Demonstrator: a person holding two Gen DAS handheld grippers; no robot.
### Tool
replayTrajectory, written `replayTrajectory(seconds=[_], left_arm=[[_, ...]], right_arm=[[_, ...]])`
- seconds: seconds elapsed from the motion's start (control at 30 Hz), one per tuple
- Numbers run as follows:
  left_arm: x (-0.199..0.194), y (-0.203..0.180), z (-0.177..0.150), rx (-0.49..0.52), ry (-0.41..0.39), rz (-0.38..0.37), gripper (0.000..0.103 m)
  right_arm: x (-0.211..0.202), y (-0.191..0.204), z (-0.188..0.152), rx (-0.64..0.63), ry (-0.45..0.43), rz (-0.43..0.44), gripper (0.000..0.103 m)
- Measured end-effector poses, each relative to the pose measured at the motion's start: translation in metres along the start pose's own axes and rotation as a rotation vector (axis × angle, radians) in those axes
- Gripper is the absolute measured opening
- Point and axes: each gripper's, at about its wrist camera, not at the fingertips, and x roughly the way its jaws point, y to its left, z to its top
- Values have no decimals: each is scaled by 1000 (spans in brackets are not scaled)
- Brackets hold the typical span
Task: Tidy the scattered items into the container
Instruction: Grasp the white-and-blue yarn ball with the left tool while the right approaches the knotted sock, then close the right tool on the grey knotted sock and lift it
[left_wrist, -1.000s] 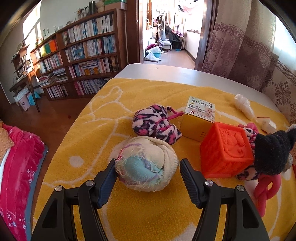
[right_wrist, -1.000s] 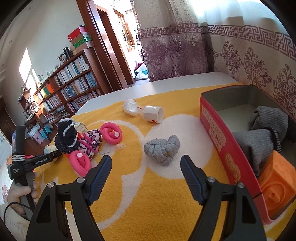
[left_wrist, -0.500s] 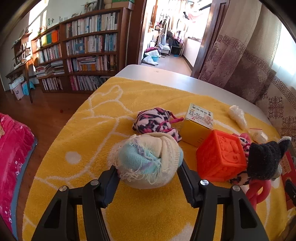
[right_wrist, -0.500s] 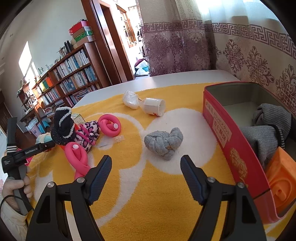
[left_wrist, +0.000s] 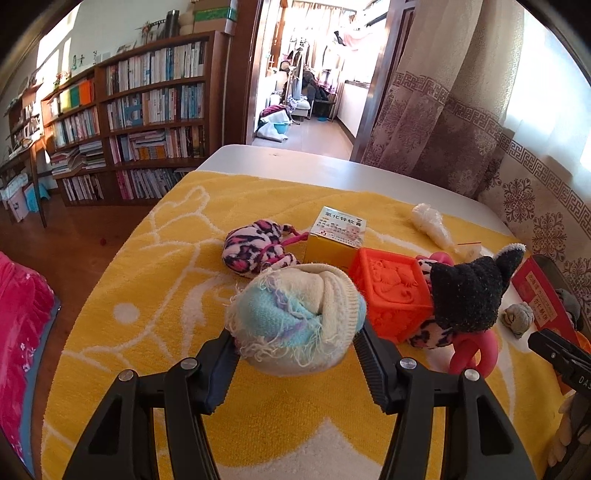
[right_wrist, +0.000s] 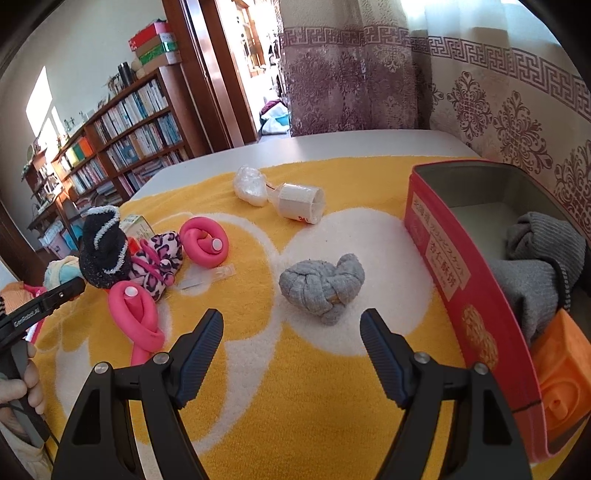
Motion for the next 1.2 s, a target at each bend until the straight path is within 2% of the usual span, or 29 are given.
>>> replayTrajectory(seconds=[0.23,0.27,0.37,0.5,0.7,0.87,1.03,1.2], left_arm=[[-4,-4,-1,13,-6,-13,61],[-4,-4,-2,14,-5,-15,61],[-4,-4,-2,14,-6,-18,61],[-4,-5,-2,17,-8,-20,61],[-2,-4,-3,12,-6,-10,61],[-6,-3,-1,-4,-16,-1,61],[-23,-8,0,-12,-52,-8,61],[-37,-26,0,-1,-70,-32,62]], right_arm=[[26,-8,21,79,46,-24,80],[29,-9,22,89,52,-34,77],[37,-6,19,68,64,-70,54],[33,0,16,17,32,-99,53],[10,15,13,-30,-44,-76,53],[-15,13,12,-11,-89,-44,53],[-53,-6,9,26,-159,-44,53],[-90,-42,5,98,-239,-80,53]])
